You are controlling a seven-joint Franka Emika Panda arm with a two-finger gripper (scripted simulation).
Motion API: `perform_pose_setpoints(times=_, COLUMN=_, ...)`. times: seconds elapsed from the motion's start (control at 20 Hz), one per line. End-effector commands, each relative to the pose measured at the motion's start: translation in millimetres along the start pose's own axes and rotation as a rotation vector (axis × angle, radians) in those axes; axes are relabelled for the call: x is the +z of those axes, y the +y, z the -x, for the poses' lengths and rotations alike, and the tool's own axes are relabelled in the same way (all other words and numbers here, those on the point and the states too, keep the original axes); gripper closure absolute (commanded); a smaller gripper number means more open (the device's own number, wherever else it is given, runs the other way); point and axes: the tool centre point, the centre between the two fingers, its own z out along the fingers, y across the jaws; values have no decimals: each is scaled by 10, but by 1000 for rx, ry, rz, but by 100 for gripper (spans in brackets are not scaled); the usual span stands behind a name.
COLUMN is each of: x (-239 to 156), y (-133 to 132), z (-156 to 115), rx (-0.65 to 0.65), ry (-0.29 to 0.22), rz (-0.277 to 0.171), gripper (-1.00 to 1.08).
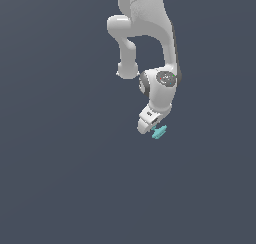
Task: Pick up the object and move it to a goal position.
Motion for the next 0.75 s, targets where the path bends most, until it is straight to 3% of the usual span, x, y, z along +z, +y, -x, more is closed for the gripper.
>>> perform_pose_setpoints(times=0.0, x=-118, y=-242, z=-145, rx=-1, ry=1, rz=0, gripper=108)
perform_pose_setpoints(times=0.35, x=-361, y=-736, z=-464, rx=-2, ry=0, rz=0, gripper=108)
perform_pose_setpoints(times=0.7, x=-441, y=-891, z=-586, rx=-2, ry=1, rz=-1, gripper=108)
